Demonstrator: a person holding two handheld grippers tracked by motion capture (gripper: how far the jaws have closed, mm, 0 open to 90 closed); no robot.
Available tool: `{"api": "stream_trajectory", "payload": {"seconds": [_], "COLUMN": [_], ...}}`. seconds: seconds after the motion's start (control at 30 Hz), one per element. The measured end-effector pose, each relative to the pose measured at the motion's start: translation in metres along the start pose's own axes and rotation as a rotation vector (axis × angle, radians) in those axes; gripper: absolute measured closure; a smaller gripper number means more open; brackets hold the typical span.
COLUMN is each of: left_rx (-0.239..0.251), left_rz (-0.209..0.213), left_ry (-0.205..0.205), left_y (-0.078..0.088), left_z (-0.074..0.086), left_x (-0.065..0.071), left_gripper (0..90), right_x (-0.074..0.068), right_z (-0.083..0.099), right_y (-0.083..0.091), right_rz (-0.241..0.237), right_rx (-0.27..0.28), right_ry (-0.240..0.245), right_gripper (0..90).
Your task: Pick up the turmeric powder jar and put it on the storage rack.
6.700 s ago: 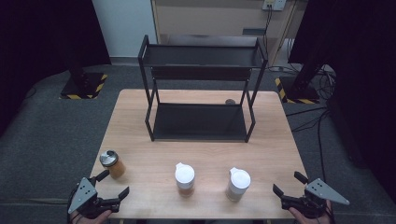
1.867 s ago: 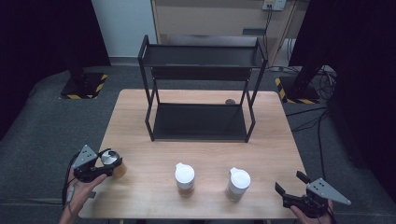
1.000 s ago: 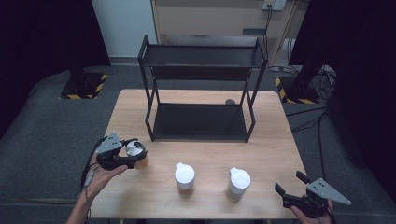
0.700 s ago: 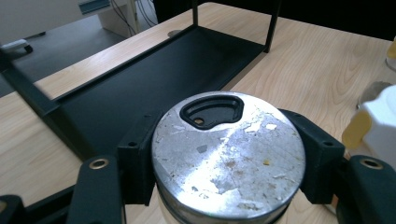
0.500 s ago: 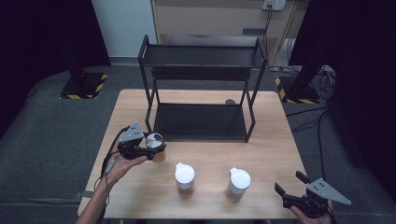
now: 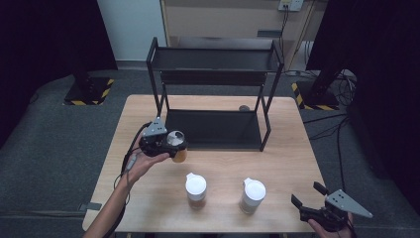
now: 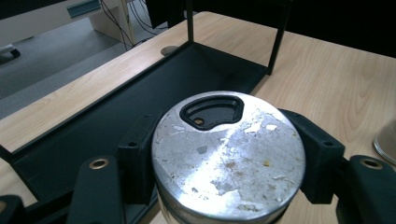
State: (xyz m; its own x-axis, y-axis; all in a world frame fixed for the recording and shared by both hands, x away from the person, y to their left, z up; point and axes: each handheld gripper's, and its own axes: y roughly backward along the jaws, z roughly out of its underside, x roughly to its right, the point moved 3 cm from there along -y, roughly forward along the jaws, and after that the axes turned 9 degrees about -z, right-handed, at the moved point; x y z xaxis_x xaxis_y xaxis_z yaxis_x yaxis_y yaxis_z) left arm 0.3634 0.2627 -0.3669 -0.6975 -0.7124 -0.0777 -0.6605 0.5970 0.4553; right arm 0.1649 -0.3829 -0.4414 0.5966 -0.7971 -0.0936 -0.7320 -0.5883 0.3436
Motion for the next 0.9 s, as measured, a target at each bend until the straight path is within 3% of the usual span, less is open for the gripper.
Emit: {"api": "stream_trajectory", "payload": {"seconds": [0.27,0.9], "left_rx": [-0.022,-0.031], "left_rz": [-0.049,-0.183], "left_ry": [0.017,0.122], "left_y": [-0.018,-0.061], "left_z": [-0.013,-0.031], "left_x": [-0.005,-0.019], "left_gripper": [34.3,34.3], "right_x": [0.0,0.003], "right_z": [0.0,0.001], "right_y": [0.0,0.0], "right_rz": [-0.001,-0.004], "right_rx": [0.001,0.008], "right_ry": [-0.001,-0.013], "right_gripper": [6.5,6.6]}}
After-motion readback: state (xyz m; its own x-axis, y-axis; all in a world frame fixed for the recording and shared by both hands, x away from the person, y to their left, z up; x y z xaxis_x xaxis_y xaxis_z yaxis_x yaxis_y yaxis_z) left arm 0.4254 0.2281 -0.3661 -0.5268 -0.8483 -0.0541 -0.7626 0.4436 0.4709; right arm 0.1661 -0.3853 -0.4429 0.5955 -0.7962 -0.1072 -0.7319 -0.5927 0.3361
